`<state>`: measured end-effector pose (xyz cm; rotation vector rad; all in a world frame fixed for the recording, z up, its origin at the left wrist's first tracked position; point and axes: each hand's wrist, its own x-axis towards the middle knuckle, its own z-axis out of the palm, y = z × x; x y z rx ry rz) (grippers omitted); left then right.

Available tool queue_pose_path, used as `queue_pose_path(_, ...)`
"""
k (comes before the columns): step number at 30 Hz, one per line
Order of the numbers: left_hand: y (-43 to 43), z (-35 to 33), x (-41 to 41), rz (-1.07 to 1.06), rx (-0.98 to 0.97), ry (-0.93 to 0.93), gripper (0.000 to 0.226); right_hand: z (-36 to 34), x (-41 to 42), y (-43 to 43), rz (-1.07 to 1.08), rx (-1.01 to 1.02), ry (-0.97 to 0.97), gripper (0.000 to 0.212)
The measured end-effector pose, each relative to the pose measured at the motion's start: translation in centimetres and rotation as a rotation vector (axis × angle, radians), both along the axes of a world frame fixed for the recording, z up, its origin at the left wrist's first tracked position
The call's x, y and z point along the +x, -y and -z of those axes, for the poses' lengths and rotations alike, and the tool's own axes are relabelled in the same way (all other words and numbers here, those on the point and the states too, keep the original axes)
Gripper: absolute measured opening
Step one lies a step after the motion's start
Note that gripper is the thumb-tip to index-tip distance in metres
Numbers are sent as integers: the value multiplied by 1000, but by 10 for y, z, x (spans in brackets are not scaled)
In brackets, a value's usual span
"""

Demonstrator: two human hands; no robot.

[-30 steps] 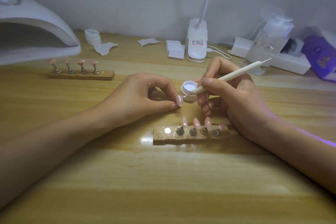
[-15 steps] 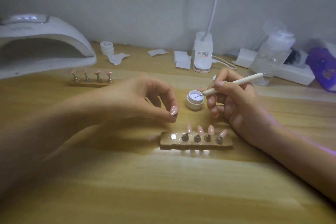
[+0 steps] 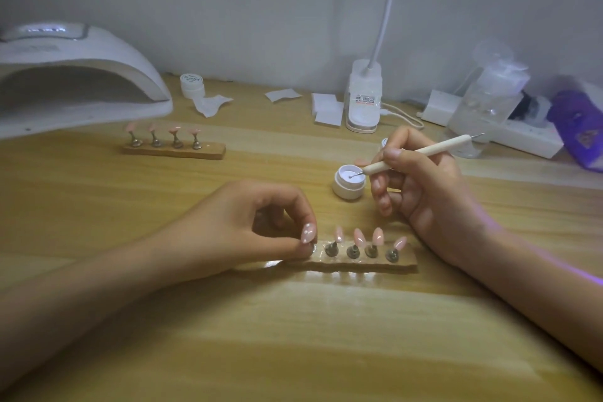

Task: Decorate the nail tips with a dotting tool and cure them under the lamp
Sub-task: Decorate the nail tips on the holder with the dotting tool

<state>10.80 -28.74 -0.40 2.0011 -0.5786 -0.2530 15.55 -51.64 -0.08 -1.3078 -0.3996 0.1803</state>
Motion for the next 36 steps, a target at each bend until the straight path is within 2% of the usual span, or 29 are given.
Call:
queue_pose_path(7,0,4,-3,-49,-96,4,14,0,0,0,-3,-18,9,21)
queue_pose_path(11,0,2,-3,-36,-26,33,10,1,0,0,-3,-19,15,22)
queue_pose_path(15,9,-2,-6,-37,117,168,16,2,2,1,1,-15,16,22)
queue_pose_path(23,25,1,-14,-96,83,322,7,2,3,1,0,-17,21,23)
queue_pose_path(25,24,1,-16,-88,124,369,7,2,3,1,2,-10,16,23)
queue_pose_path(30,27,-1,-26,-199,335,665,7,2,3,2,32,28,-5,22)
queue_pose_path(33,28,-11,-29,-238,203,724,7,2,4,3,77,62,9,25)
queue_pose_path(36,20,-26,-19,-266,-94,531,11,0,5,6,157,18,80,25)
